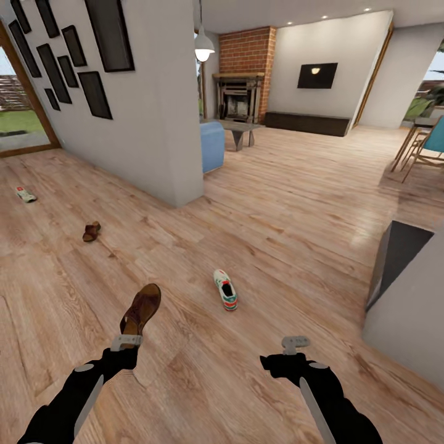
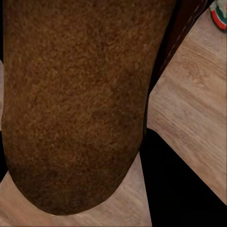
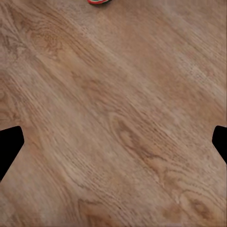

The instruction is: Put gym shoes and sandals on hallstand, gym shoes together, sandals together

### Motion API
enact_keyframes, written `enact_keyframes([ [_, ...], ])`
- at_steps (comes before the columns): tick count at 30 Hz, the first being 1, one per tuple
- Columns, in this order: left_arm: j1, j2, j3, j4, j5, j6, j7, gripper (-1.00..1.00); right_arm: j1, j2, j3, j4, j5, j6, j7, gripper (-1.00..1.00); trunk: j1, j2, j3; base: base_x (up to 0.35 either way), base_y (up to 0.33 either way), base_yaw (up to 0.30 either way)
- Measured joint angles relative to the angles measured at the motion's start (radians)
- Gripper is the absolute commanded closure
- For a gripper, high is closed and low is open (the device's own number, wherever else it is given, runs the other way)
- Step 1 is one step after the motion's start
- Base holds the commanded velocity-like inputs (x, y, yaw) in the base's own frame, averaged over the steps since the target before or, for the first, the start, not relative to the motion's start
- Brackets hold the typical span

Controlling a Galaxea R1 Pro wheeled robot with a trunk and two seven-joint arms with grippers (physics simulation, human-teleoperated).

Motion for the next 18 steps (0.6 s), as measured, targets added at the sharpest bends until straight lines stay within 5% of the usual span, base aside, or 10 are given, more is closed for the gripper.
enact_keyframes([
  [7,0.0,-0.002,-0.001,0.001,0.001,0.0,0.0,1.0,0.0,0.0,0.0,0.0,0.0,0.0,0.0,-1.0,0.0,0.0,0.009,0.345,-0.06,0.208],
  [18,0.0,-0.002,-0.001,0.001,0.001,-0.001,0.0,1.0,0.0,0.0,0.0,0.0,0.0,0.0,0.0,-1.0,0.0,0.0,0.02,0.322,-0.217,0.244],
])
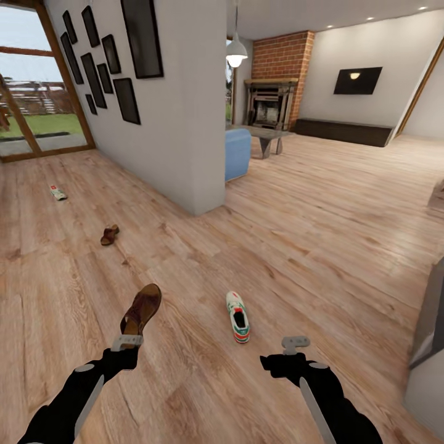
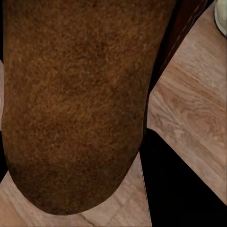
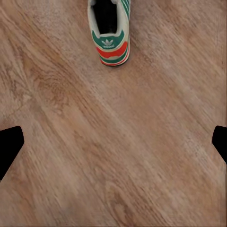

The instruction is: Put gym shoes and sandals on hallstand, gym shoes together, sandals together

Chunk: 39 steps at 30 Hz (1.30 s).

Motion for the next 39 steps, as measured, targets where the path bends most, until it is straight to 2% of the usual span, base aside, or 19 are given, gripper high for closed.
enact_keyframes([
  [6,0.0,0.0,0.0,0.0,0.001,0.001,-0.001,1.0,0.0,0.0,0.0,0.0,0.0,0.003,0.0,-1.0,0.0,0.0,0.006,0.291,-0.185,0.19],
  [9,0.0,0.0,0.0,0.0,0.02,0.001,-0.001,1.0,0.0,0.0,0.0,0.0,0.001,0.005,0.0,-1.0,0.0,0.0,0.008,0.32,-0.041,0.079],
  [12,0.0,0.0,0.001,0.0,0.054,0.0,-0.002,1.0,0.0,0.0,0.0,0.0,0.0,0.005,0.0,-1.0,0.0,0.0,0.009,0.342,-0.009,0.018],
  [14,0.0,0.0,0.001,0.0,0.058,-0.001,-0.002,1.0,0.0,0.0,-0.001,0.0,0.0,0.006,0.001,-1.0,0.0,0.0,0.009,0.346,-0.003,0.007],
  [22,0.0,0.0,0.0,0.0,0.06,-0.001,-0.002,1.0,0.0,0.0,-0.001,0.002,0.0,0.005,0.003,-1.0,0.0,0.0,0.009,0.273,0.013,0.001],
  [31,0.0,0.002,-0.001,-0.005,0.054,0.011,-0.002,1.0,0.0,0.001,0.0,0.002,-0.001,0.002,0.0,-1.0,0.001,0.0,0.009,0.041,0.039,0.0],
  [34,-0.007,0.002,0.0,-0.032,0.054,0.045,-0.001,1.0,0.0,0.001,0.001,0.004,-0.001,-0.002,-0.001,-1.0,0.0,0.0,0.009,0.019,0.212,0.0],
  [39,-0.025,0.0,-0.003,-0.159,0.054,0.158,-0.003,1.0,0.0,0.007,0.002,0.008,0.0,-0.013,-0.003,-1.0,0.001,0.0,0.009,0.008,0.104,0.0],
])
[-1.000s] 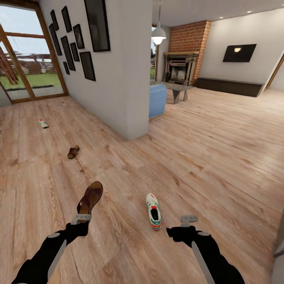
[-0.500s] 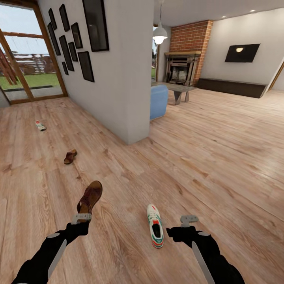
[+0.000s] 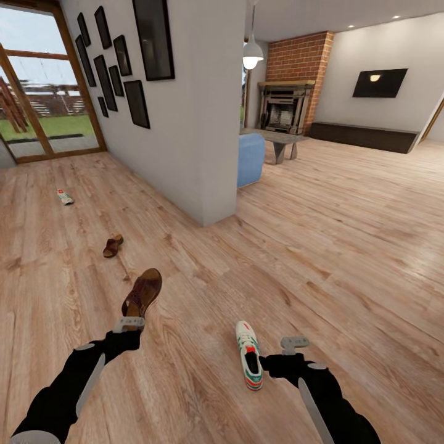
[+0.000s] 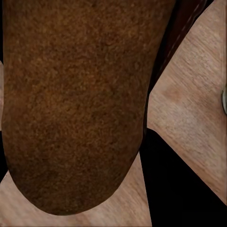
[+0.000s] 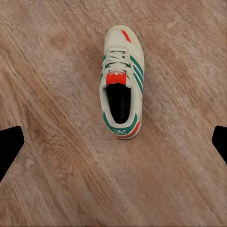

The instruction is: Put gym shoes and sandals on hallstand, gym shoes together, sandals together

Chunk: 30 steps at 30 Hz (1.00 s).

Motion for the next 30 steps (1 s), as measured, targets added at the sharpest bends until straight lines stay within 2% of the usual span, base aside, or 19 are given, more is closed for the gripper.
enact_keyframes([
  [4,-0.003,0.0,-0.021,-0.05,0.001,0.073,-0.001,1.0,0.0,0.009,0.001,0.003,0.001,-0.055,-0.001,-1.0,0.0,0.0,0.0,0.001,0.02,0.0],
  [10,-0.004,0.0,-0.04,-0.061,0.0,0.091,-0.002,1.0,0.0,0.013,0.0,0.067,0.003,-0.119,-0.002,-1.0,0.0,0.0,0.0,0.0,0.004,0.0],
  [15,-0.004,0.0,-0.044,-0.063,0.0,0.094,-0.003,1.0,0.0,0.014,-0.001,0.182,0.005,-0.207,-0.001,-1.0,0.0,0.0,0.0,0.0,0.0,0.0],
  [20,-0.004,0.0,-0.045,-0.064,0.0,0.095,-0.002,1.0,0.0,0.016,-0.001,0.343,0.008,-0.383,-0.001,-1.0,0.0,0.0,0.0,0.0,0.0,0.0],
  [22,-0.004,0.0,-0.045,-0.064,0.0,0.095,-0.003,1.0,0.0,0.017,-0.001,0.393,0.009,-0.426,-0.001,-1.0,0.0,0.0,0.0,0.0,0.0,0.0],
  [30,-0.004,0.0,-0.046,-0.064,0.0,0.094,-0.003,1.0,0.0,0.015,-0.003,0.446,0.004,-0.469,-0.001,-1.0,0.0,0.0,0.0,0.0,0.0,0.0],
])
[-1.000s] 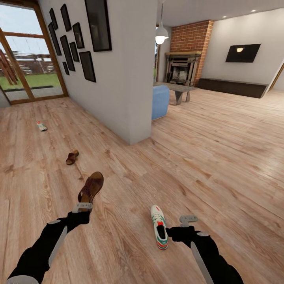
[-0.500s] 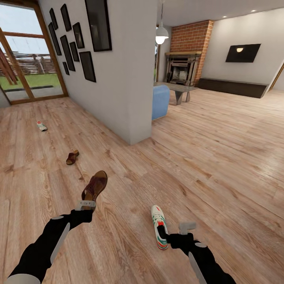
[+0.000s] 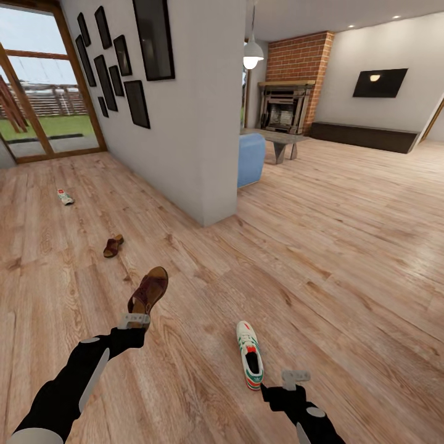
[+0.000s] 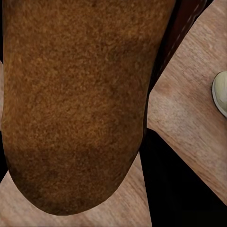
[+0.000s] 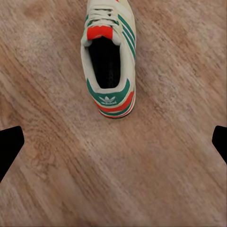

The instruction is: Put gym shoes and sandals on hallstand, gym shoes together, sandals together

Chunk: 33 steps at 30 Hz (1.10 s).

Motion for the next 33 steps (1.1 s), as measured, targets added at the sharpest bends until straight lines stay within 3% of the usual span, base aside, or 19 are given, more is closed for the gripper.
enact_keyframes([
  [6,0.0,0.0,0.0,0.001,0.001,-0.001,0.0,1.0,0.0,0.0,-0.001,0.004,-0.001,-0.004,0.003,-1.0,0.0,0.0,0.0,0.021,0.044,0.0],
  [18,0.0,0.0,-0.001,0.001,0.0,-0.001,0.0,1.0,0.0,0.0,-0.001,0.004,-0.001,-0.004,0.003,-1.0,0.0,0.0,0.0,0.11,0.21,0.0],
  [33,-0.001,-0.001,-0.002,0.0,0.0,-0.002,0.0,1.0,0.0,0.0,-0.001,0.004,-0.001,-0.004,0.003,-1.0,0.0,0.0,0.0,0.106,0.011,0.0],
])
